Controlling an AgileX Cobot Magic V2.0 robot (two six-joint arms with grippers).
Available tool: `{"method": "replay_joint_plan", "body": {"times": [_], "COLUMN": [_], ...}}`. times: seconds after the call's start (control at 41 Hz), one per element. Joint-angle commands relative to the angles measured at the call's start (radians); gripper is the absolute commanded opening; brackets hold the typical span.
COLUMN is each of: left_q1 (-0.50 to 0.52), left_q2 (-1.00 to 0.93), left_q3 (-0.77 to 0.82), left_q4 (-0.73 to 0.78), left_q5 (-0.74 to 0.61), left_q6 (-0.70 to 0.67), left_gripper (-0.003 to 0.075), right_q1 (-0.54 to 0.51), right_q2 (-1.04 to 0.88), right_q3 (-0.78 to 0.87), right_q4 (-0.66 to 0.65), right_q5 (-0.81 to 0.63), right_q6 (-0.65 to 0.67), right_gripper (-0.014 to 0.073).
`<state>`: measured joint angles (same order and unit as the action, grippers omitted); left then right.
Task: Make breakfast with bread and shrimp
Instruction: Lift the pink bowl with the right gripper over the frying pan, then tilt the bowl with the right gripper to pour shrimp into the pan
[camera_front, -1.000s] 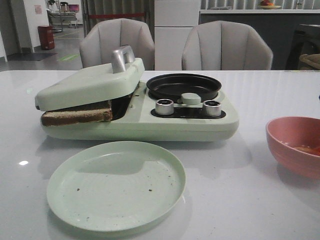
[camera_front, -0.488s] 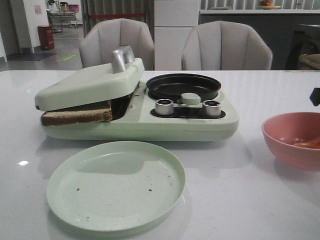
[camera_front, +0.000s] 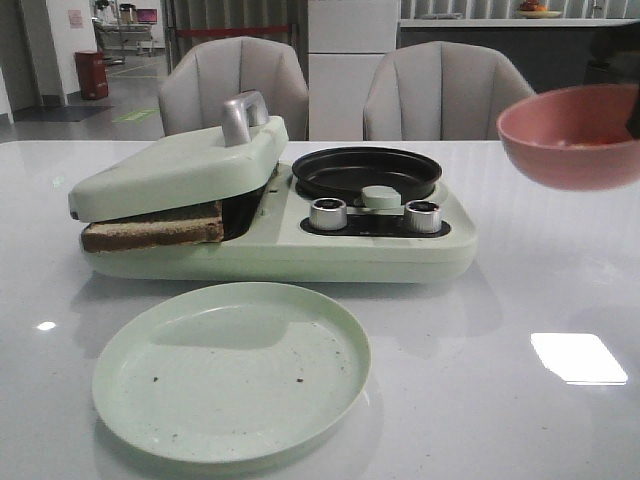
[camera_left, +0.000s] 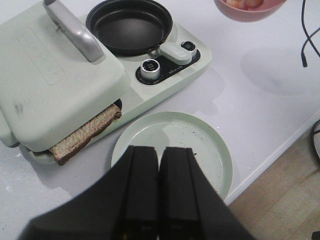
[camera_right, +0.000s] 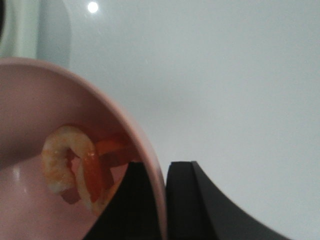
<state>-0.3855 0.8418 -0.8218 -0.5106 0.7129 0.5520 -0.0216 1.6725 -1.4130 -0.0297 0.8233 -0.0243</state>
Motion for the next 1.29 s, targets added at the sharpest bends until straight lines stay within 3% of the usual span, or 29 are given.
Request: {"method": "replay_joint_plan", "body": {"times": [0.0, 0.415, 0.683, 0.78, 1.268], "left_q1": [-0.009, -0.009, -0.009, -0.009, -0.009], "left_q2": [-0.003, -0.003, -0.003, -0.003, -0.003], "left_q3": [-0.029, -0.029, -0.029, -0.029, -0.029], "left_q4": [-0.034, -0.034, -0.032, -0.032, -0.032], "left_q5": [-0.063, -0.063, -0.063, -0.063, -0.063], "left_q6": [-0.002, -0.002, -0.002, -0.002, -0.002], "left_gripper": [0.0099, 0.0099, 0.0099, 0.0099, 0.0099], "right_q1": [0.082, 0.515, 0.662, 0.691, 0.737], "right_q2": [-0.041, 0.114, 0.281, 0.333, 0.492], "right_q3": [-0.138, -0.39, -0.431, -0.441, -0.45], "right_q4": [-0.131, -1.146, -1.674, -1.769, -1.769], "right_q5": [-0.028, 0.058, 0.215, 0.252, 0.282], "right_q6": [0.03, 0.522, 0.682, 0.682, 0.638], "right_gripper": [0.0024, 0.0024, 0.0024, 0.0024, 0.0024]}}
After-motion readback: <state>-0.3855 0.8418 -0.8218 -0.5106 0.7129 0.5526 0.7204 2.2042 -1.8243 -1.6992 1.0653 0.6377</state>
